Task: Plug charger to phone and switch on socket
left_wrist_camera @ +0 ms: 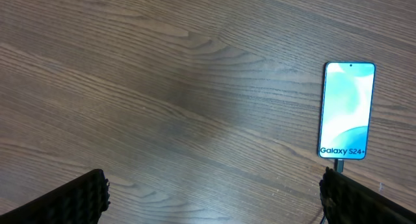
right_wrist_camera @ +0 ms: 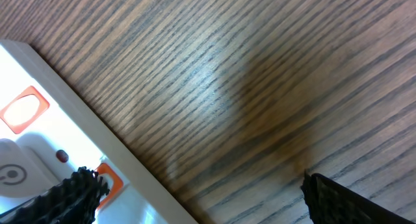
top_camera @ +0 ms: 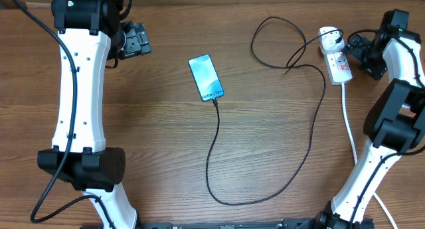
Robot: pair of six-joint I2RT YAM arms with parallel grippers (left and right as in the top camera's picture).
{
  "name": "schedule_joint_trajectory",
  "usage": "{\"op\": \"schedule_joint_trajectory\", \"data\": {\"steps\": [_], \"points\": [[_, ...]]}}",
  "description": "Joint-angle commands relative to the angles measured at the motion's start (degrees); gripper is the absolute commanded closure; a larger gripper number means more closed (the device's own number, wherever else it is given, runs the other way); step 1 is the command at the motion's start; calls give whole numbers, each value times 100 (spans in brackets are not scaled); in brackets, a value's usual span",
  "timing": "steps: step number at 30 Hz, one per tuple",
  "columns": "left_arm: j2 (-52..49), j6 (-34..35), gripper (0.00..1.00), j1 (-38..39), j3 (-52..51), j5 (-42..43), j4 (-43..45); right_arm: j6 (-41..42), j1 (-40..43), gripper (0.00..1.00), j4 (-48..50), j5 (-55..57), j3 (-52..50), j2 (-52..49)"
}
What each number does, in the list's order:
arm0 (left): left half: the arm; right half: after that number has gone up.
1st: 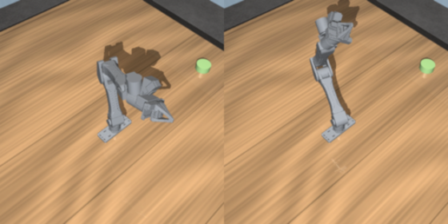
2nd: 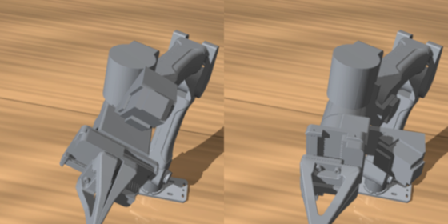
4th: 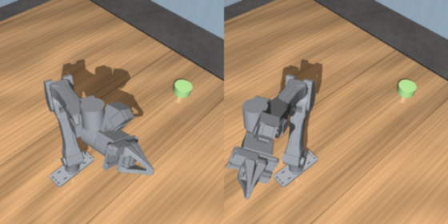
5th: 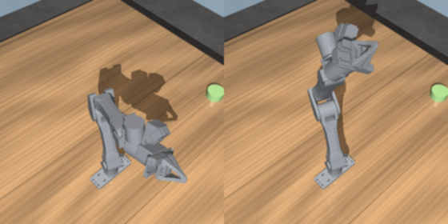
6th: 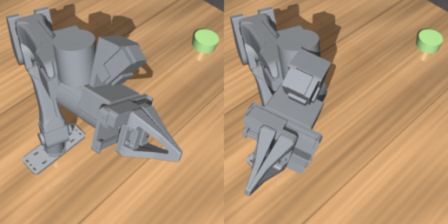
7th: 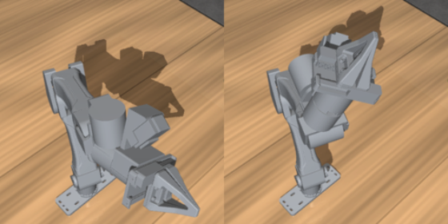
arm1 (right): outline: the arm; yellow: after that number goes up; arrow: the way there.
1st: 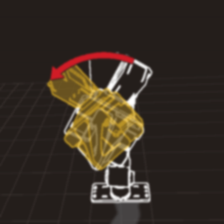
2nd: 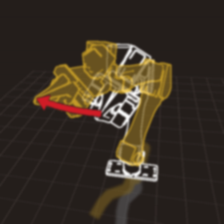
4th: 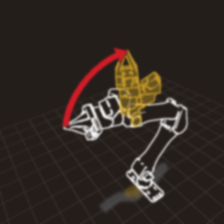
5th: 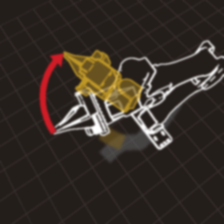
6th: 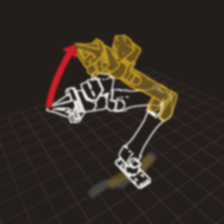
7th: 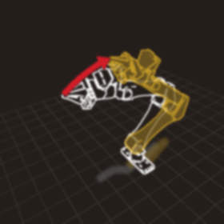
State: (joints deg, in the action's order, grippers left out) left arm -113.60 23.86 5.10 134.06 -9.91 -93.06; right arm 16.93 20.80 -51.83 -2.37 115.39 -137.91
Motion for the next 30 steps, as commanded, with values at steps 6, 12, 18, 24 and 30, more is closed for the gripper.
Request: {"op": "schedule_joint_trajectory", "data": {"steps": [6,12,18,24,30], "points": [[-39,57,0,-22,-35,-57,11,-96,-83,0,-98,-358,-2,-90],[-39,57,0,-22,-37,-57,11,-96,-83,0,-79,-356,-2,-90],[-39,57,0,-22,-35,-57,11,-96,-83,0,-83,-382,-2,-90],[-39,59,0,-22,-35,-57,11,-223,-83,0,-79,-568,-2,-90],[-39,57,0,-22,-35,-57,11,-223,-83,0,-83,-522,-2,-98]]}}
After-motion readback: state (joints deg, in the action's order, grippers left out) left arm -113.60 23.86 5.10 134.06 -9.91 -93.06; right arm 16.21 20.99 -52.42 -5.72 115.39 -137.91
